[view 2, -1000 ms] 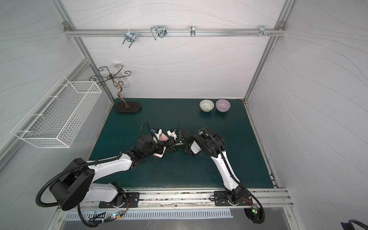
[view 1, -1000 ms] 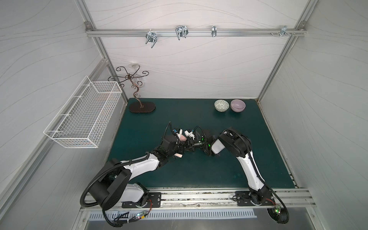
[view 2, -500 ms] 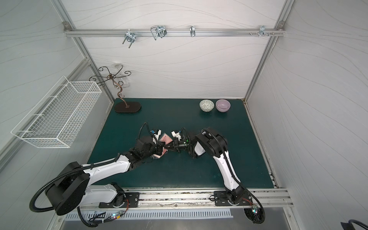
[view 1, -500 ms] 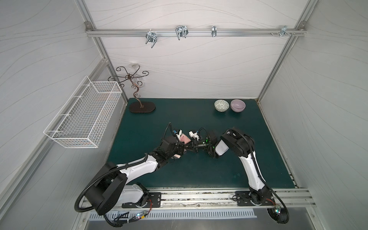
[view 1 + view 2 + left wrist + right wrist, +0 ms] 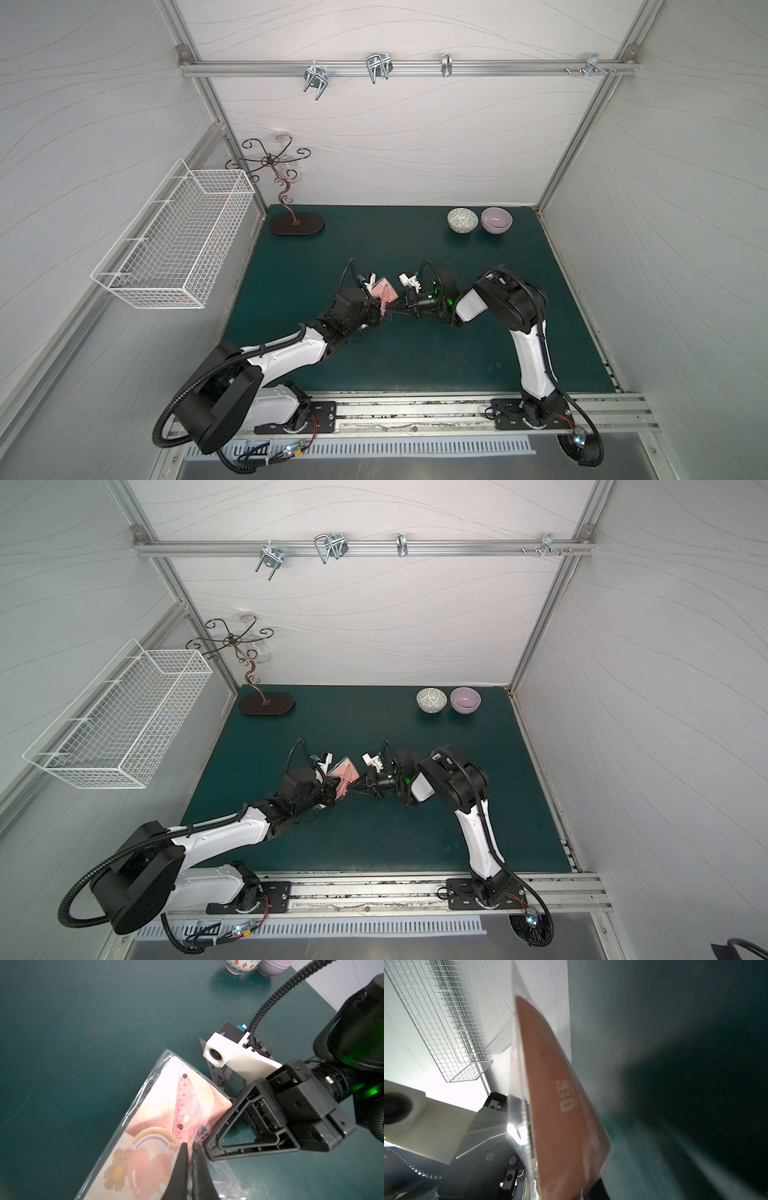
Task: Open the ruler set and take out the ruler
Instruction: Take out the ruler from the ruler set bag, then place the ruler set bag at the center of the board.
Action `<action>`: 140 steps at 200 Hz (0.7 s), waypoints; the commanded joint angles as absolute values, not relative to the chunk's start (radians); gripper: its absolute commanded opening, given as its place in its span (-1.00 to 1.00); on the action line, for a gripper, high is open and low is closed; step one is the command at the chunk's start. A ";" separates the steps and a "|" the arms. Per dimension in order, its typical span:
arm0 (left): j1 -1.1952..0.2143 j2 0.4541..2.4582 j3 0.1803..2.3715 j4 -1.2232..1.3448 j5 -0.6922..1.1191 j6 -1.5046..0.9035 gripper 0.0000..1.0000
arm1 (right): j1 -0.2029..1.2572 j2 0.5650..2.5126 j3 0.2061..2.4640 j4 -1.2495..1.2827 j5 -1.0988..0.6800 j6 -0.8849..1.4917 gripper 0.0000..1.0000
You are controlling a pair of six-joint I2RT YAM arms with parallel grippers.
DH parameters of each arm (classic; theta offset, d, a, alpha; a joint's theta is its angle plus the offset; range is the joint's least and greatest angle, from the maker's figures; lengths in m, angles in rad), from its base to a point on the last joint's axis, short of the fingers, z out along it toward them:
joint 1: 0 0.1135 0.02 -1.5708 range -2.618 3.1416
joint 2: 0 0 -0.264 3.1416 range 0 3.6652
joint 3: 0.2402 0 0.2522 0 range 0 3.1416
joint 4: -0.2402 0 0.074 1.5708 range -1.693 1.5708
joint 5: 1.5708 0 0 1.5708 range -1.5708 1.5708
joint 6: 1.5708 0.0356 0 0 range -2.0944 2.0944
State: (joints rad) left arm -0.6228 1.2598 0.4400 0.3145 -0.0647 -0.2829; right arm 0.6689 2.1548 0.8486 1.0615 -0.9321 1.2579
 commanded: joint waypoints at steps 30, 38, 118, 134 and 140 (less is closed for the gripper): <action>-0.585 1.308 0.485 0.241 -0.146 -0.278 -1.00 | 0.640 1.974 0.775 0.926 -0.942 1.172 -1.00; -0.577 1.315 0.497 0.215 -0.170 -0.286 -1.00 | 0.631 1.944 0.756 0.892 -0.946 1.163 -1.00; -0.465 1.466 0.745 -0.123 -0.322 -0.426 -1.00 | 0.555 1.634 0.785 0.005 -0.880 0.654 -1.00; -0.462 1.509 0.771 -0.113 -0.303 -0.426 -1.00 | 0.557 1.616 0.790 -0.086 -0.865 0.579 -1.00; -0.462 1.520 0.772 -0.098 -0.301 -0.432 -1.00 | 0.557 1.623 0.801 -0.119 -0.862 0.552 -1.00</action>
State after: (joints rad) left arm -0.4664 1.4754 0.7185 -0.0475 -0.2714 -0.3836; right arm 0.5522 1.6432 0.7784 0.2050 -0.8951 0.7620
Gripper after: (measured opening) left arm 0.067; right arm 0.053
